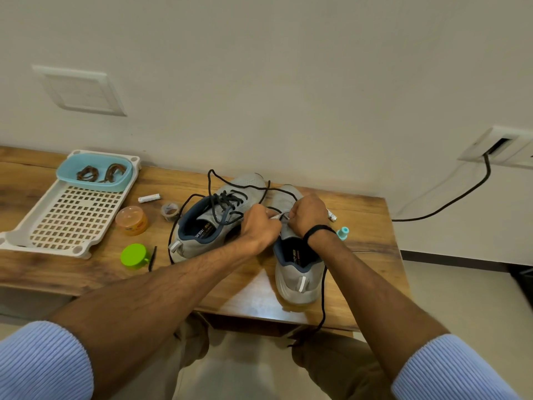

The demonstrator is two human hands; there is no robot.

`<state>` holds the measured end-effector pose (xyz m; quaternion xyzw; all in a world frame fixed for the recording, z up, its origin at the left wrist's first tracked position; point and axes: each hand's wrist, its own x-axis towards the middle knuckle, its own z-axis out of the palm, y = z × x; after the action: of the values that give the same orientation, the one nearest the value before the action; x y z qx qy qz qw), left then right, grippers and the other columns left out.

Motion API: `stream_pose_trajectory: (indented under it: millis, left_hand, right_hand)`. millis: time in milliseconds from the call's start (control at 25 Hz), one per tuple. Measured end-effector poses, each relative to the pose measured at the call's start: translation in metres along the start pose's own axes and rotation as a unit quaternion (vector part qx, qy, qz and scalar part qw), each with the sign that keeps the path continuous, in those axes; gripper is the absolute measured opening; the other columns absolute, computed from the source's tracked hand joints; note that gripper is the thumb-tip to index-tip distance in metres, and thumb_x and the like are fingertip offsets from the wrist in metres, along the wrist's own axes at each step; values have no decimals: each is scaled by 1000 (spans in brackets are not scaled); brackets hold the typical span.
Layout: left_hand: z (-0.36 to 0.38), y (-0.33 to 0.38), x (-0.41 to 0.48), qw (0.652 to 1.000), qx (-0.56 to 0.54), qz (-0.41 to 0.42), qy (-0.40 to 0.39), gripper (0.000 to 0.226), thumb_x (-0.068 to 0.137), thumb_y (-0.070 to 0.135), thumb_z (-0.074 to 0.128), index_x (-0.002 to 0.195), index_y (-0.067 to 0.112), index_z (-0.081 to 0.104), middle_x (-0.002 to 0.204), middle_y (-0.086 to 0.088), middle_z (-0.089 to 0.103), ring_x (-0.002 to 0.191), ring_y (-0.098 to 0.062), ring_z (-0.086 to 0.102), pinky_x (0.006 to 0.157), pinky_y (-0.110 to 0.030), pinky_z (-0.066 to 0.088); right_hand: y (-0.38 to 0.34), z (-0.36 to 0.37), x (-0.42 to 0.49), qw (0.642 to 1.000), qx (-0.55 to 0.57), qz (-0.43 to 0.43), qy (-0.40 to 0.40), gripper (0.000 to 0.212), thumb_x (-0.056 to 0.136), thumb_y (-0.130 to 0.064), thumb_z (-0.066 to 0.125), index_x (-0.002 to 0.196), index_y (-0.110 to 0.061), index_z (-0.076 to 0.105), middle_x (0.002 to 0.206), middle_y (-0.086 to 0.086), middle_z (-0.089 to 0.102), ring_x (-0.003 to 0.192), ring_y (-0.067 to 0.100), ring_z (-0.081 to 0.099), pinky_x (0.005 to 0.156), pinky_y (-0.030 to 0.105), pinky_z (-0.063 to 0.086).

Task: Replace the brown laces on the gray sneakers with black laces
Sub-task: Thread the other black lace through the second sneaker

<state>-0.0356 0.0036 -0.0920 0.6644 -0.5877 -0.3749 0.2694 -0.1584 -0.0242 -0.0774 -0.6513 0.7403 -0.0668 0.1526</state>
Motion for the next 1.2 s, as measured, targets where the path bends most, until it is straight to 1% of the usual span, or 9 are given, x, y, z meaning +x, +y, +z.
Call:
stream_pose_trajectory:
  millis: [160, 320, 520, 720, 800, 880, 1040, 1120, 1200]
  left_hand:
    - [2, 0, -1, 999, -24, -21, -10, 20, 79, -1, 58, 72, 9, 74, 66, -8, 64, 61, -14, 55, 50, -25, 45]
    - [3, 1, -3, 1000, -13, -1, -15, 13, 71, -3, 55, 63, -4, 65, 56, -7, 48, 55, -15, 45, 47, -27, 34]
    - [0, 1, -2, 1000, -12, 3, -17, 13, 72, 2, 57, 71, -5, 68, 56, -5, 52, 53, -15, 47, 49, -30, 40]
    - [-7, 12, -16, 999, 37, 15, 2, 17, 72, 4, 60, 56, 7, 59, 48, 2, 46, 47, -13, 43, 42, -23, 31]
    - [-8, 14, -18, 999, 46, 12, 16, 21, 72, 6, 61, 52, 11, 56, 49, 0, 47, 49, -15, 45, 41, -28, 35]
    - [-9, 17, -17, 998, 52, 3, 27, 12, 71, 7, 62, 58, 5, 61, 51, -1, 50, 50, -16, 47, 43, -33, 41]
    - [-11, 23, -17, 998, 49, -2, 30, 25, 72, 2, 62, 53, 14, 50, 50, 4, 46, 47, -8, 41, 37, -20, 28]
    - [-12, 26, -16, 998, 45, 0, 35, 29, 74, 0, 61, 53, 15, 47, 50, 4, 44, 46, -8, 39, 34, -15, 23]
    - [-14, 26, -15, 999, 30, -1, 31, 30, 77, -1, 60, 54, 15, 50, 51, 4, 45, 48, -11, 42, 33, -14, 24]
  right_hand:
    - [-4, 2, -6, 999, -30, 19, 38, 16, 94, -9, 57, 103, -4, 68, 122, 17, 51, 100, 31, 59, 80, 34, 49]
    - [-3, 1, -13, 996, -60, -57, 44, 13, 91, -3, 54, 96, -4, 65, 111, 19, 53, 97, 34, 57, 77, 37, 52]
    - [-8, -2, -15, 992, -69, -106, 3, 14, 91, -7, 54, 101, -2, 63, 110, 19, 55, 98, 37, 59, 73, 36, 45]
    - [-13, -11, -18, 987, -80, -139, -3, 12, 93, -12, 51, 89, -4, 60, 97, 14, 52, 92, 36, 58, 64, 33, 32]
    - [-12, -14, -21, 985, -76, -153, -18, 16, 94, -16, 51, 86, -4, 59, 89, 10, 45, 90, 34, 58, 64, 34, 32]
    - [-14, -26, -26, 982, -86, -156, -68, 24, 96, -20, 51, 84, -2, 61, 86, 10, 47, 88, 32, 56, 64, 33, 32]
    - [-22, -75, -49, 948, -183, -191, -175, 32, 95, -28, 50, 70, -10, 55, 69, 5, 48, 75, 22, 50, 56, 28, 34]
    - [-18, -96, -69, 922, -177, -186, -290, 28, 94, -30, 54, 82, -7, 67, 75, 4, 57, 75, 17, 52, 64, 25, 41]
    - [-10, -111, -86, 884, -75, -117, -447, 16, 89, -24, 65, 89, -11, 74, 83, 3, 68, 75, 8, 56, 66, 20, 45]
